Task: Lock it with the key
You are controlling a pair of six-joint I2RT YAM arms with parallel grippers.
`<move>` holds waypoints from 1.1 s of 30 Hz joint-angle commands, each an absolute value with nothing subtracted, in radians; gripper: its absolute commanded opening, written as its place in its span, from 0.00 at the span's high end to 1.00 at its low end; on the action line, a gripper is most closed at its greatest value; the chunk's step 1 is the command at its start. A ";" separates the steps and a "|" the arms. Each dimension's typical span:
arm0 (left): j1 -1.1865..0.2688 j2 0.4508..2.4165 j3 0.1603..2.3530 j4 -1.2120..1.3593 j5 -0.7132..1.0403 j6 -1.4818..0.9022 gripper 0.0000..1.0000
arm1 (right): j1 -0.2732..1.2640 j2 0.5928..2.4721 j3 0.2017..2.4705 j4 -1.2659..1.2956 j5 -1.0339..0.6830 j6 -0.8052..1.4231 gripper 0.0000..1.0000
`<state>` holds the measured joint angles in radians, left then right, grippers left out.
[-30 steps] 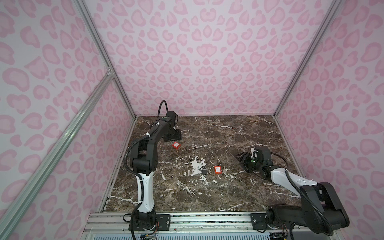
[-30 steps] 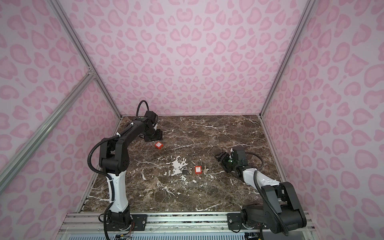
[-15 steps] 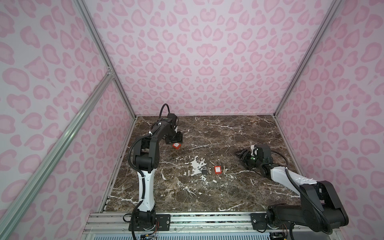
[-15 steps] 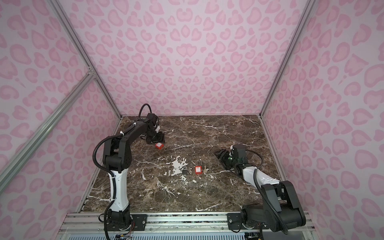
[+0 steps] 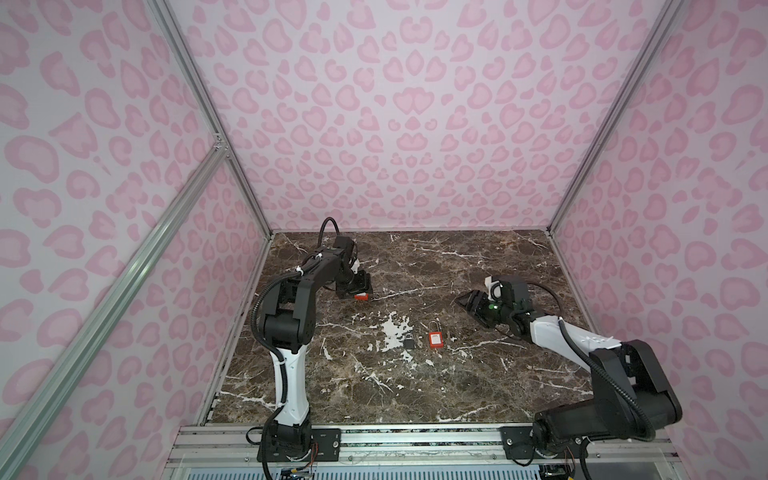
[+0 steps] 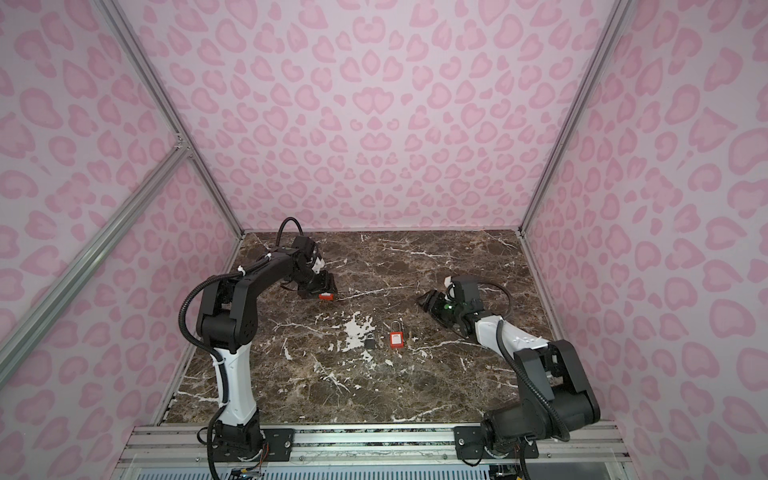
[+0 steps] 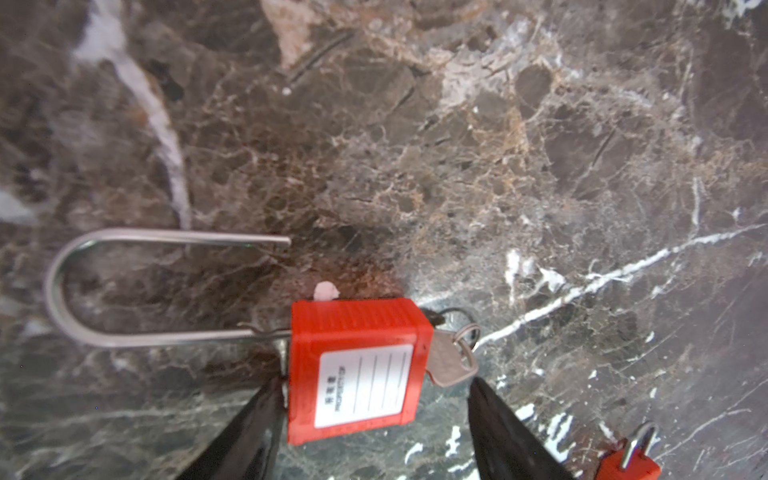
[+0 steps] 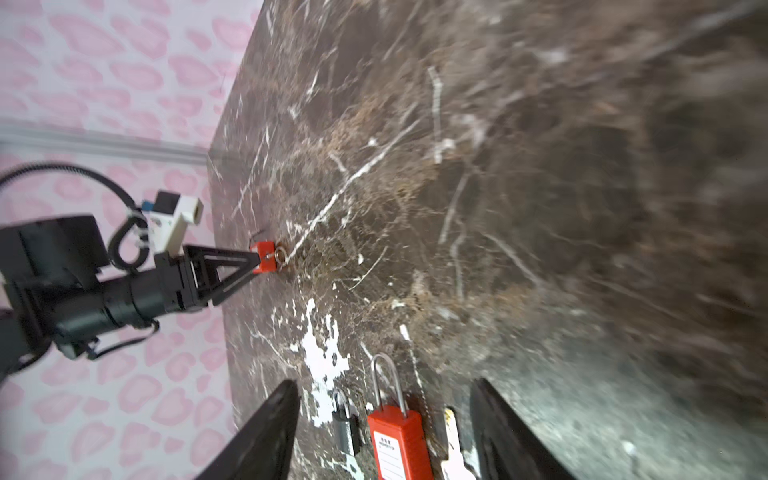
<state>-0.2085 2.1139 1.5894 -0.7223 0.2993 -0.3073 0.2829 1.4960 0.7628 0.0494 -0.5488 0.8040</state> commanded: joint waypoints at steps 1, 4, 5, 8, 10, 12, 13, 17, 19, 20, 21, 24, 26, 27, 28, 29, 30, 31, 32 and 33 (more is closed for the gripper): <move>-0.207 2.080 1.593 -0.679 0.324 -0.323 0.28 | 0.356 1.570 0.891 -0.135 -0.512 0.574 0.33; -0.206 2.103 1.615 -0.677 0.368 -0.331 0.28 | 0.396 1.643 0.966 -0.115 -0.535 0.582 0.33; -0.205 2.115 1.625 -0.681 0.378 -0.334 0.28 | 0.404 1.659 0.976 -0.084 -0.549 0.605 0.34; -0.207 2.134 1.636 -0.684 0.380 -0.337 0.28 | 0.428 1.693 0.992 0.005 -0.556 0.632 0.34; -0.209 2.135 1.644 -0.677 0.377 -0.335 0.28 | 0.439 1.713 1.018 0.019 -0.564 0.631 0.34; -0.207 2.145 1.671 -0.689 0.374 -0.331 0.28 | 0.446 1.733 1.045 0.014 -0.582 0.637 0.34; -0.207 2.152 1.691 -0.702 0.366 -0.330 0.28 | 0.448 1.741 1.052 0.014 -0.589 0.641 0.34; -0.207 2.173 1.719 -0.689 0.395 -0.351 0.28 | 0.447 1.733 1.039 0.018 -0.587 0.635 0.34; -0.211 2.180 1.716 -0.672 0.418 -0.368 0.28 | 0.442 1.725 1.025 0.022 -0.587 0.629 0.34; -0.213 2.184 1.712 -0.661 0.427 -0.379 0.28 | 0.438 1.721 1.016 0.023 -0.590 0.627 0.34; -0.215 2.184 1.706 -0.649 0.428 -0.395 0.28 | 0.433 1.716 1.009 0.026 -0.592 0.626 0.34; -0.232 2.195 1.702 -0.625 0.442 -0.417 0.28 | 0.426 1.708 0.978 0.058 -0.597 0.616 0.34; -0.243 2.201 1.705 -0.626 0.442 -0.421 0.28 | 0.425 1.714 0.977 0.061 -0.605 0.616 0.35; -0.250 2.199 1.700 -0.626 0.442 -0.423 0.28 | 0.425 1.717 0.981 0.060 -0.610 0.617 0.35; -0.258 2.197 1.695 -0.623 0.438 -0.424 0.28 | 0.424 1.719 0.982 0.060 -0.616 0.621 0.35; -0.264 2.191 1.684 -0.616 0.436 -0.427 0.28 | 0.425 1.717 0.981 0.063 -0.618 0.622 0.35; -0.269 2.186 1.677 -0.613 0.435 -0.428 0.28 | 0.425 1.715 0.977 0.070 -0.617 0.624 0.35; -0.274 2.178 1.669 -0.605 0.433 -0.430 0.28 | 0.425 1.710 0.969 0.083 -0.617 0.627 0.35; -0.276 2.172 1.663 -0.601 0.429 -0.428 0.28 | 0.425 1.708 0.964 0.093 -0.616 0.632 0.35; -0.278 2.166 1.663 -0.602 0.427 -0.427 0.28 | 0.425 1.704 0.958 0.102 -0.617 0.634 0.35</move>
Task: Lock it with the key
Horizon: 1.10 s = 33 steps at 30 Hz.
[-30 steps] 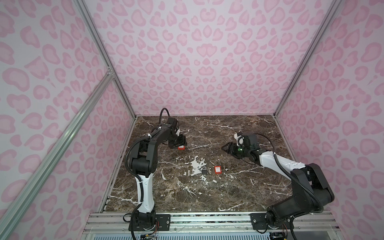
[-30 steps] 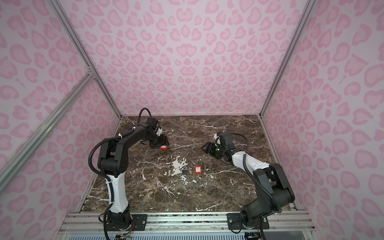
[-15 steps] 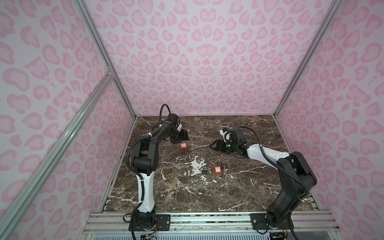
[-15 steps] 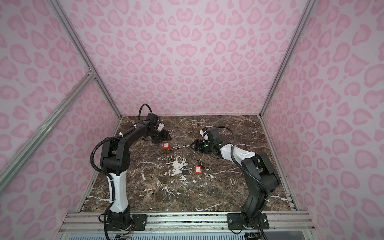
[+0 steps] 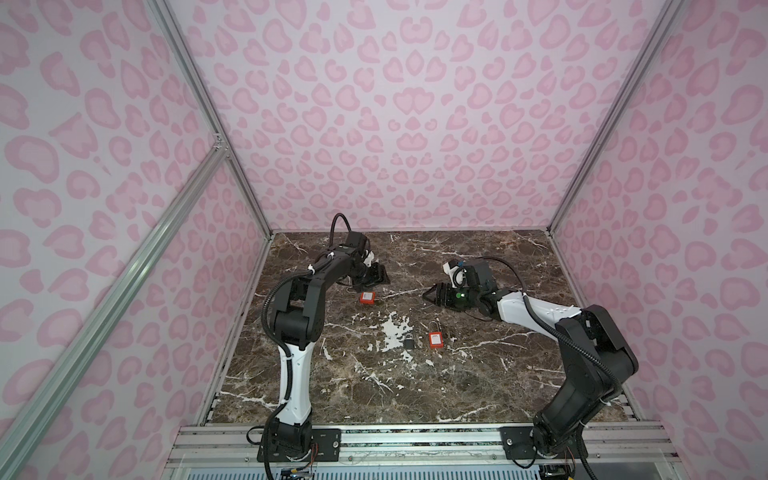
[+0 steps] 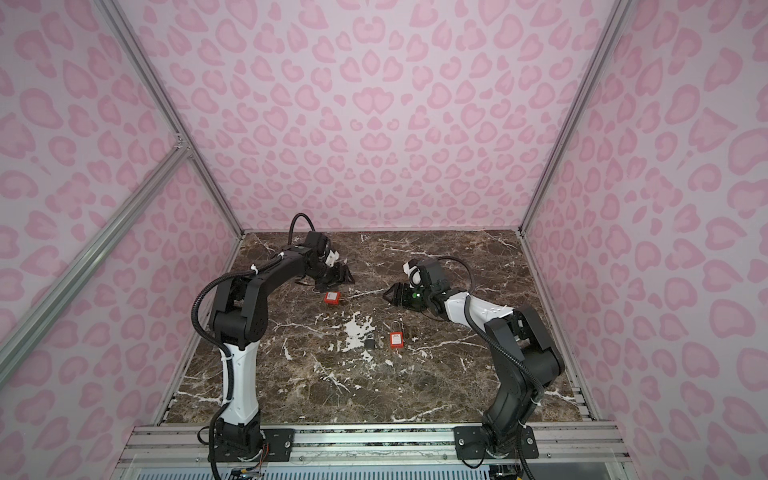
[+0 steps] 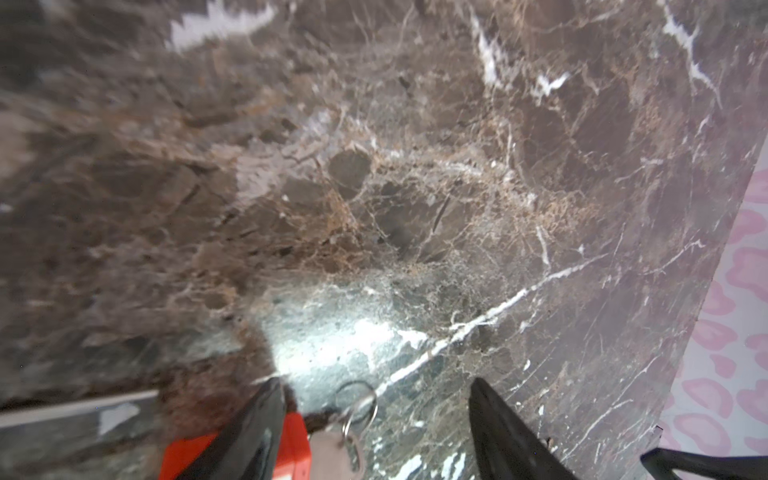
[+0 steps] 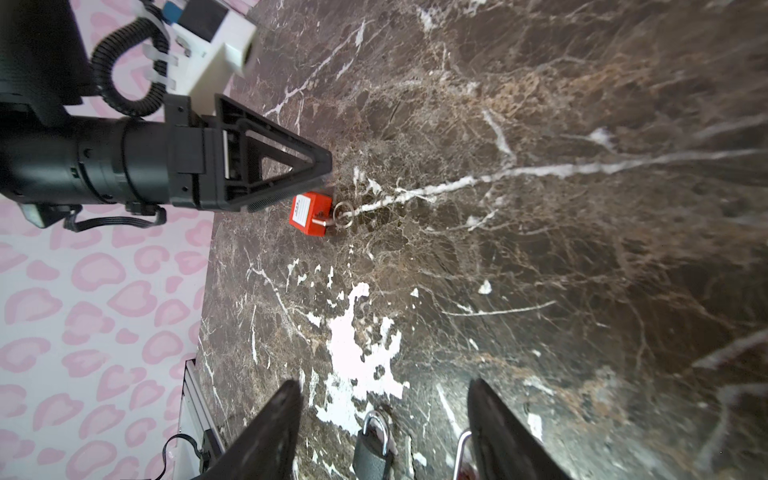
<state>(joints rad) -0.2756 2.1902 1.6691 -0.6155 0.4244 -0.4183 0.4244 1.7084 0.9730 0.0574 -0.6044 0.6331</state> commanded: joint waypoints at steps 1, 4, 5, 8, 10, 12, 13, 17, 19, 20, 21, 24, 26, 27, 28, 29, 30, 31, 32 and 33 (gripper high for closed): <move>-0.279 2.163 1.661 -0.607 0.422 -0.425 0.28 | 0.425 1.702 0.955 0.106 -0.617 0.636 0.35; -0.278 2.160 1.646 -0.616 0.404 -0.430 0.28 | 0.426 1.696 0.946 0.114 -0.622 0.635 0.35; -0.280 2.156 1.633 -0.607 0.413 -0.436 0.28 | 0.430 1.692 0.941 0.125 -0.630 0.629 0.35; -0.290 2.124 1.605 -0.580 0.442 -0.442 0.28 | 0.471 1.669 0.935 0.145 -0.639 0.534 0.35; -0.304 2.086 1.602 -0.582 0.425 -0.442 0.28 | 0.526 1.651 0.951 0.084 -0.572 0.416 0.34; -0.306 2.039 1.596 -0.578 0.411 -0.455 0.28 | 0.579 1.651 0.973 0.023 -0.497 0.306 0.33; -0.302 2.014 1.593 -0.578 0.407 -0.458 0.28 | 0.601 1.657 0.981 0.013 -0.480 0.259 0.33; -0.266 1.916 1.563 -0.603 0.406 -0.456 0.27 | 0.666 1.698 1.027 -0.016 -0.480 0.171 0.33; -0.233 1.860 1.514 -0.601 0.406 -0.454 0.27 | 0.688 1.728 1.071 -0.065 -0.459 0.129 0.32; -0.212 1.832 1.486 -0.599 0.410 -0.453 0.27 | 0.699 1.750 1.100 -0.093 -0.442 0.109 0.32; -0.193 1.806 1.459 -0.599 0.415 -0.451 0.27 | 0.704 1.768 1.129 -0.115 -0.431 0.091 0.32; -0.129 1.732 1.374 -0.598 0.434 -0.449 0.27 | 0.715 1.844 1.236 -0.205 -0.410 0.031 0.32; -0.094 1.685 1.306 -0.594 0.442 -0.448 0.27 | 0.723 1.908 1.325 -0.279 -0.398 -0.013 0.32; -0.080 1.667 1.284 -0.591 0.446 -0.447 0.26 | 0.726 1.934 1.364 -0.307 -0.394 -0.032 0.32; -0.064 1.652 1.260 -0.592 0.449 -0.445 0.26 | 0.730 1.967 1.407 -0.338 -0.397 -0.052 0.32; -0.049 1.639 1.238 -0.591 0.452 -0.443 0.27 | 0.730 1.995 1.446 -0.361 -0.413 -0.067 0.32; -0.036 1.628 1.218 -0.590 0.456 -0.443 0.26 | 0.731 2.021 1.475 -0.374 -0.431 -0.077 0.32; -0.022 1.618 1.197 -0.588 0.463 -0.443 0.26 | 0.730 2.044 1.521 -0.391 -0.444 -0.092 0.32; -0.008 1.608 1.175 -0.579 0.477 -0.446 0.26 | 0.733 2.076 1.562 -0.416 -0.448 -0.110 0.31; 0.000 1.600 1.157 -0.571 0.485 -0.449 0.26 | 0.737 2.098 1.591 -0.437 -0.439 -0.124 0.32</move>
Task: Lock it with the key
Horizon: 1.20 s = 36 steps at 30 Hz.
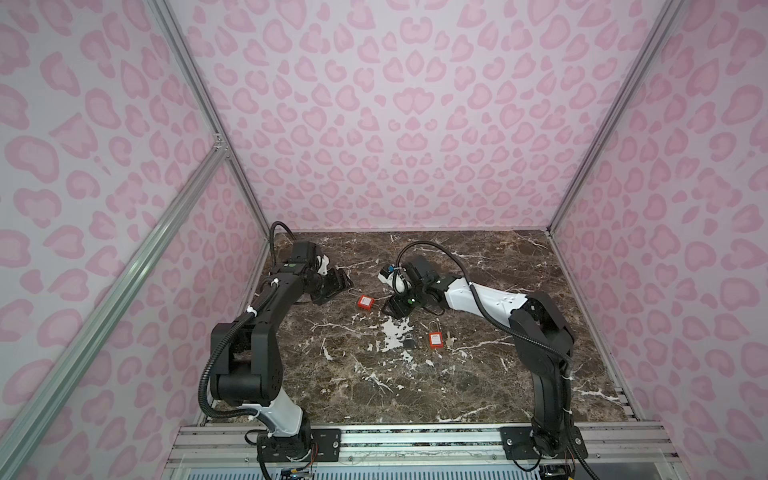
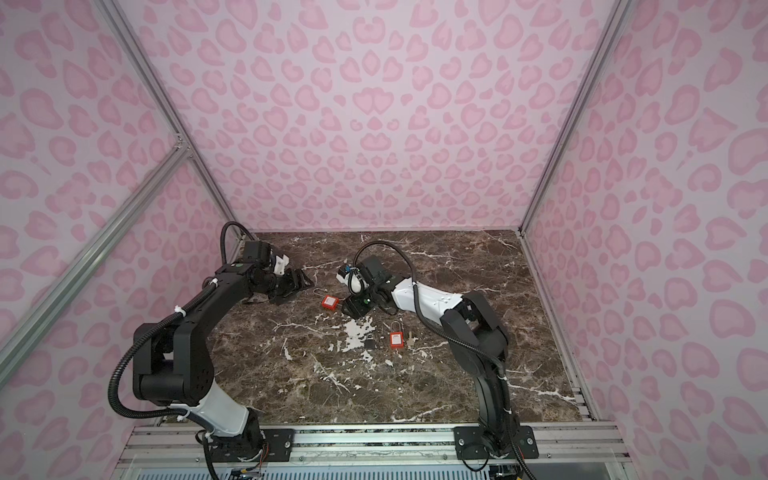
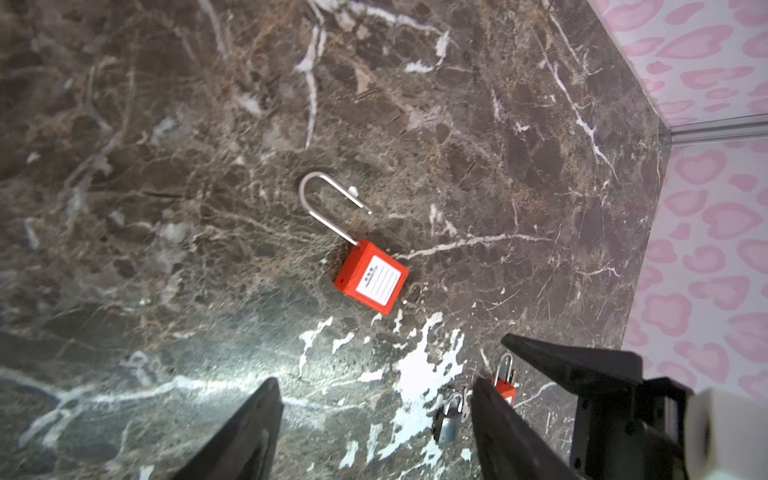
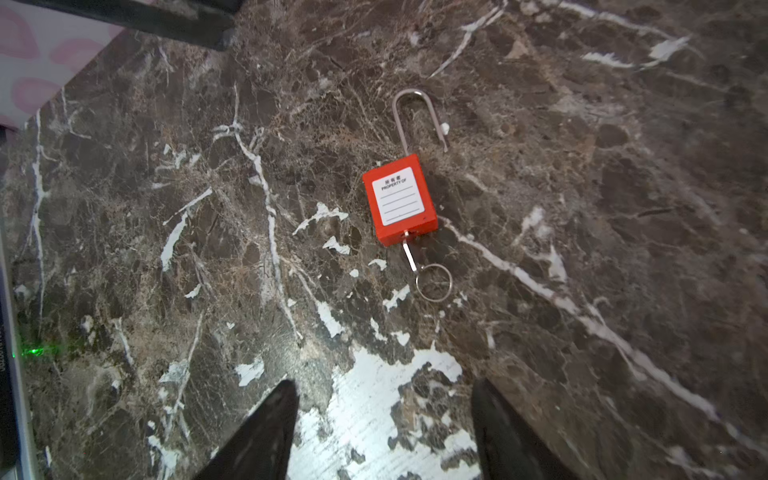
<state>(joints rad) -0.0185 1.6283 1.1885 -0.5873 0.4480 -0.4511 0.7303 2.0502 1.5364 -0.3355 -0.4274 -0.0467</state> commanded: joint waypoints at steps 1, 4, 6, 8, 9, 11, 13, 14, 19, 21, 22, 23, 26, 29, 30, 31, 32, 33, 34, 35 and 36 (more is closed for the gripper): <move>0.009 1.590 1.138 -0.559 0.496 -0.451 0.26 | 0.741 2.124 1.628 -0.460 -0.425 -0.138 0.32; 0.022 1.576 1.109 -0.551 0.509 -0.443 0.26 | 0.755 2.189 1.711 -0.513 -0.378 -0.171 0.32; 0.028 1.574 1.096 -0.548 0.511 -0.442 0.26 | 0.764 2.222 1.750 -0.533 -0.350 -0.193 0.32; 0.033 1.570 1.083 -0.540 0.521 -0.443 0.26 | 0.770 2.253 1.785 -0.549 -0.333 -0.215 0.31; 0.034 1.571 1.075 -0.536 0.526 -0.445 0.26 | 0.775 2.270 1.806 -0.562 -0.324 -0.228 0.32; 0.035 1.570 1.066 -0.529 0.531 -0.443 0.26 | 0.787 2.299 1.856 -0.593 -0.299 -0.254 0.31; 0.037 1.568 1.056 -0.529 0.534 -0.439 0.26 | 0.794 2.345 1.906 -0.621 -0.279 -0.273 0.32; 0.039 1.566 1.051 -0.529 0.534 -0.437 0.26 | 0.795 2.360 1.924 -0.630 -0.281 -0.276 0.32; 0.044 1.543 1.019 -0.528 0.532 -0.433 0.26 | 0.795 2.440 2.039 -0.688 -0.300 -0.294 0.36; 0.046 1.534 1.010 -0.528 0.533 -0.431 0.26 | 0.793 2.472 2.087 -0.715 -0.301 -0.295 0.39; 0.046 1.530 1.005 -0.528 0.533 -0.431 0.26 | 0.793 2.488 2.110 -0.724 -0.301 -0.295 0.40; 0.047 1.528 1.003 -0.528 0.533 -0.430 0.26 | 0.793 2.500 2.131 -0.733 -0.300 -0.293 0.41; 0.049 1.520 0.996 -0.533 0.529 -0.427 0.26 | 0.793 2.538 2.190 -0.757 -0.309 -0.286 0.43; 0.051 1.514 0.992 -0.541 0.528 -0.423 0.26 | 0.796 2.565 2.228 -0.759 -0.314 -0.279 0.44; 0.052 1.512 0.992 -0.544 0.526 -0.420 0.26 | 0.798 2.575 2.242 -0.762 -0.309 -0.276 0.44; 0.052 1.510 0.992 -0.546 0.526 -0.418 0.26 | 0.798 2.584 2.258 -0.765 -0.306 -0.273 0.44; 0.054 1.510 0.990 -0.548 0.525 -0.416 0.26 | 0.798 2.590 2.269 -0.769 -0.304 -0.272 0.44; 0.054 1.508 0.988 -0.548 0.525 -0.415 0.26 | 0.799 2.596 2.279 -0.771 -0.303 -0.272 0.45; 0.056 1.505 0.986 -0.551 0.525 -0.414 0.26 | 0.799 2.601 2.282 -0.769 -0.304 -0.273 0.45; 0.055 1.504 0.986 -0.552 0.525 -0.414 0.26 | 0.801 2.604 2.287 -0.767 -0.306 -0.274 0.46; 0.057 1.502 0.985 -0.554 0.525 -0.414 0.26 | 0.801 2.609 2.292 -0.765 -0.305 -0.274 0.47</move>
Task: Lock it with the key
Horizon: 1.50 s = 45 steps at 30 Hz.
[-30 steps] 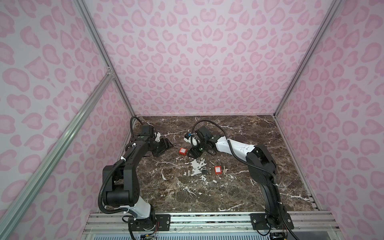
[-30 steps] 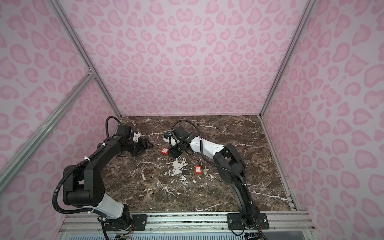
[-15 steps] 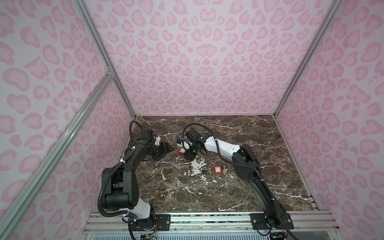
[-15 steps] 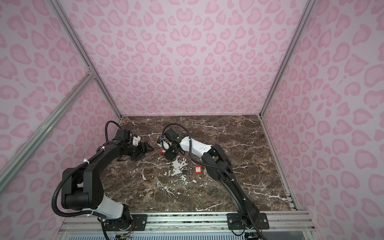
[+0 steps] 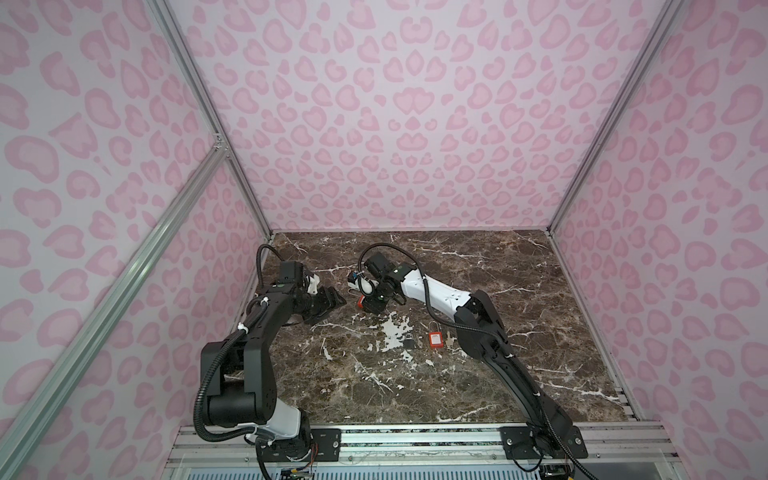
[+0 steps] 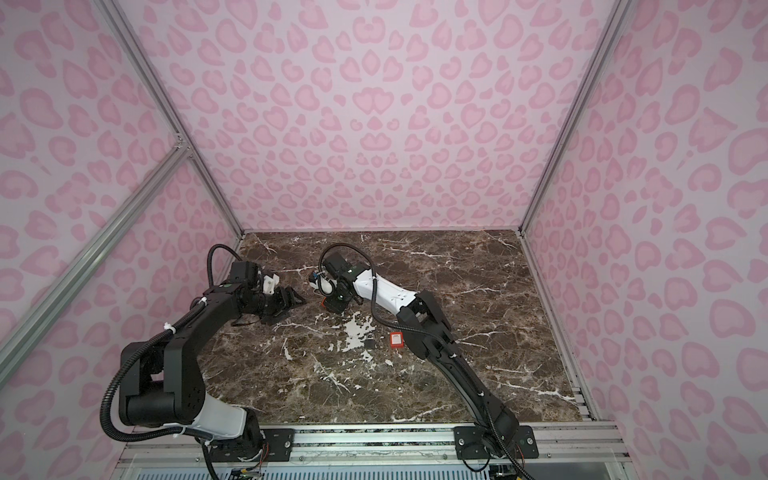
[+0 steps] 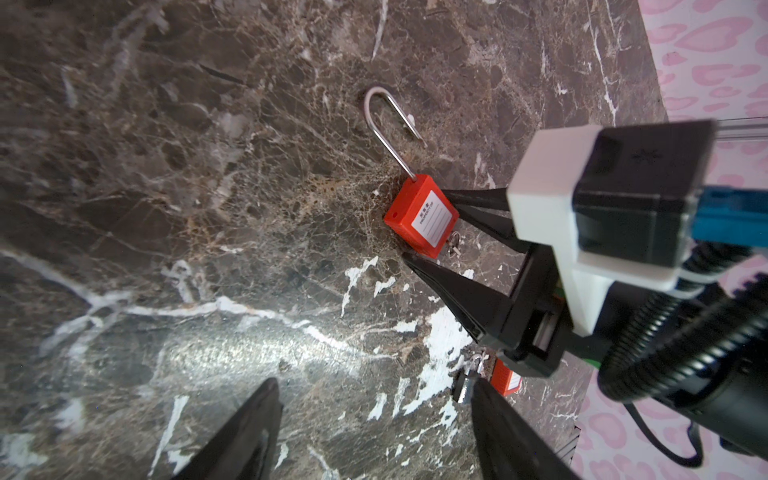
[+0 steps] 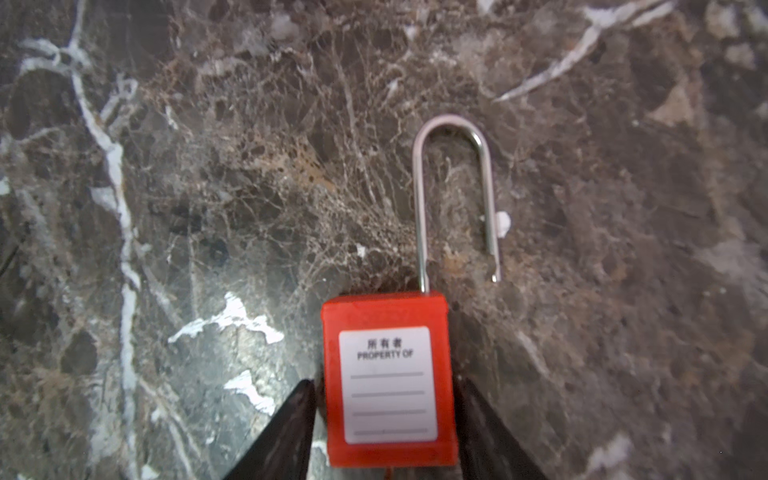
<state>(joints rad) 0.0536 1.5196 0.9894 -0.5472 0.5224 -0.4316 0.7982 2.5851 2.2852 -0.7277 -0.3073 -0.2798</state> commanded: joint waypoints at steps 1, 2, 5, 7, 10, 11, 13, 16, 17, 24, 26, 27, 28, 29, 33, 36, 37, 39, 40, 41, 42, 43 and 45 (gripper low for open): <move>0.058 1.499 0.985 -0.558 0.527 -0.414 0.26 | 0.802 2.615 2.298 -0.768 -0.304 -0.273 0.48; 0.058 1.494 0.988 -0.562 0.530 -0.416 0.26 | 0.802 2.620 2.309 -0.773 -0.300 -0.274 0.51; 0.060 1.478 0.998 -0.572 0.540 -0.425 0.26 | 0.804 2.633 2.336 -0.809 -0.288 -0.274 0.56; 0.060 1.469 1.004 -0.576 0.540 -0.429 0.26 | 0.806 2.635 2.335 -0.820 -0.289 -0.284 0.57; 0.059 1.467 1.015 -0.590 0.545 -0.431 0.26 | 0.807 2.637 2.338 -0.836 -0.294 -0.280 0.62; 0.059 1.464 1.017 -0.595 0.545 -0.434 0.26 | 0.807 2.634 2.339 -0.843 -0.296 -0.277 0.63; 0.058 1.450 1.013 -0.595 0.545 -0.444 0.26 | 0.808 2.627 2.336 -0.848 -0.293 -0.274 0.63; 0.058 1.417 0.995 -0.583 0.545 -0.463 0.26 | 0.806 2.598 2.318 -0.838 -0.288 -0.265 0.64; 0.057 1.407 0.990 -0.583 0.546 -0.467 0.26 | 0.805 2.588 2.311 -0.831 -0.292 -0.255 0.64; -0.026 1.361 1.012 -0.609 0.506 -0.491 0.27 | 0.773 2.444 2.194 -0.797 -0.370 -0.193 0.63; -0.062 1.355 1.013 -0.591 0.505 -0.513 0.27 | 0.762 2.364 2.086 -0.736 -0.382 -0.175 0.63; -0.079 1.356 1.014 -0.577 0.505 -0.529 0.27 | 0.753 2.313 2.021 -0.699 -0.389 -0.159 0.63; -0.096 1.358 1.011 -0.555 0.507 -0.542 0.27 | 0.743 2.260 1.947 -0.658 -0.400 -0.138 0.63; -0.108 1.360 1.006 -0.529 0.515 -0.554 0.26 | 0.731 2.214 1.892 -0.627 -0.407 -0.122 0.63; -0.156 1.378 0.977 -0.391 0.571 -0.635 0.27 | 0.683 2.017 1.647 -0.500 -0.420 -0.087 0.63; -0.219 1.417 1.008 -0.350 0.591 -0.656 0.26 | 0.654 1.880 1.467 -0.425 -0.420 -0.067 0.63; -0.243 1.432 1.019 -0.335 0.598 -0.662 0.26 | 0.645 1.840 1.404 -0.395 -0.423 -0.059 0.64; -0.283 1.454 1.019 -0.273 0.620 -0.692 0.26 | 0.630 1.771 1.315 -0.355 -0.425 -0.044 0.64; -0.301 1.463 1.011 -0.228 0.634 -0.719 0.27 | 0.620 1.744 1.275 -0.342 -0.429 -0.035 0.64; -0.316 1.474 1.002 -0.184 0.647 -0.746 0.26 | 0.610 1.725 1.248 -0.337 -0.434 -0.025 0.64; -0.333 1.485 1.000 -0.153 0.655 -0.765 0.27 | 0.600 1.711 1.230 -0.332 -0.444 -0.016 0.64; -0.354 1.498 1.003 -0.126 0.665 -0.783 0.27 | 0.589 1.695 1.209 -0.322 -0.459 -0.002 0.63; -0.398 1.523 1.021 -0.087 0.675 -0.809 0.27 | 0.564 1.666 1.169 -0.291 -0.486 0.028 0.64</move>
<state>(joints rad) -0.3599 1.4994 1.0046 -0.2184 0.6270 -0.7433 0.5831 1.6886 1.2034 -0.3824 -0.4408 -0.0277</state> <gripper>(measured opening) 0.736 0.393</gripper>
